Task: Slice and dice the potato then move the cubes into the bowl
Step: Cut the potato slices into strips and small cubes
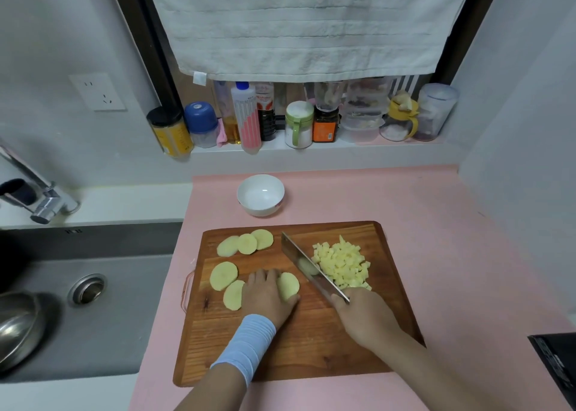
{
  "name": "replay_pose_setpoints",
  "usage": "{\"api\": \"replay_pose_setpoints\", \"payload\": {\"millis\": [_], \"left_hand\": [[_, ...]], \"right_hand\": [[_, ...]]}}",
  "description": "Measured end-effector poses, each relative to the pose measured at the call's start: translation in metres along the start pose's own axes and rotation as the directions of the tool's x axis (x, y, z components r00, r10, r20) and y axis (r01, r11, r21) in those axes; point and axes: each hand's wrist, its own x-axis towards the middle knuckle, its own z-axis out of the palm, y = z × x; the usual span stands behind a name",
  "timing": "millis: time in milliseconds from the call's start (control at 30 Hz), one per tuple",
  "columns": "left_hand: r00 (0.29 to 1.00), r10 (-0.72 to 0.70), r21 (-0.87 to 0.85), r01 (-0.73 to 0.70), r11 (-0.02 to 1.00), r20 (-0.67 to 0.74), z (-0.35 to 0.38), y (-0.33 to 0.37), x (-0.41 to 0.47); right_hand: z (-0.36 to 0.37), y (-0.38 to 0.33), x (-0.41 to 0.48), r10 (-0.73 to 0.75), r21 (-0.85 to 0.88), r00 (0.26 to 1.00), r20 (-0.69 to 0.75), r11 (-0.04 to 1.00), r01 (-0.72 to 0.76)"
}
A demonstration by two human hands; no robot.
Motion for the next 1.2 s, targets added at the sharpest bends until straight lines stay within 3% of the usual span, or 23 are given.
{"api": "replay_pose_setpoints", "payload": {"millis": [100, 233, 333, 467, 600, 767, 933, 1000, 1067, 1200], "left_hand": [[0.995, 0.095, -0.018, -0.095, 0.995, -0.017, 0.000, -0.010, -0.004], [0.943, 0.322, -0.152, -0.307, 0.940, 0.084, -0.006, -0.023, 0.000], [0.922, 0.385, -0.043, -0.383, 0.923, 0.052, -0.008, -0.025, 0.006], [0.904, 0.412, 0.118, -0.424, 0.898, 0.109, -0.010, -0.024, 0.008], [0.880, 0.460, 0.116, -0.472, 0.874, 0.113, -0.009, -0.023, 0.009], [0.897, 0.429, 0.165, -0.441, 0.882, 0.101, -0.010, -0.018, 0.006], [0.981, 0.189, 0.187, -0.193, 0.963, 0.036, -0.003, -0.009, -0.005], [0.983, 0.185, 0.155, -0.182, 0.971, -0.003, -0.001, -0.010, -0.006], [0.938, 0.333, 0.050, -0.330, 0.943, -0.099, 0.005, -0.018, -0.003], [0.743, 0.649, -0.035, -0.662, 0.749, -0.162, 0.020, -0.035, 0.002]], "right_hand": [[-0.002, 0.000, 0.007, -0.010, 0.012, 1.000, 0.027, 1.000, 0.009], [-0.002, 0.000, 0.016, -0.022, 0.035, 0.997, 0.070, 0.999, 0.019], [-0.003, 0.001, 0.022, -0.037, 0.035, 0.996, 0.079, 0.999, 0.034], [-0.006, 0.000, 0.026, -0.063, 0.014, 0.993, 0.097, 0.998, 0.062], [-0.003, 0.000, 0.026, -0.077, -0.028, 0.991, 0.112, 0.996, 0.081], [-0.003, -0.007, 0.026, -0.068, -0.055, 0.993, 0.099, 0.996, 0.073], [0.001, -0.017, 0.021, -0.046, -0.045, 0.995, 0.085, 0.998, 0.050], [0.003, -0.020, 0.019, -0.044, -0.048, 0.996, 0.074, 0.998, 0.048], [0.006, -0.021, 0.016, -0.042, -0.053, 0.998, 0.055, 0.998, 0.045], [0.016, -0.022, 0.008, -0.064, -0.113, 0.998, 0.008, 0.992, 0.064]]}}
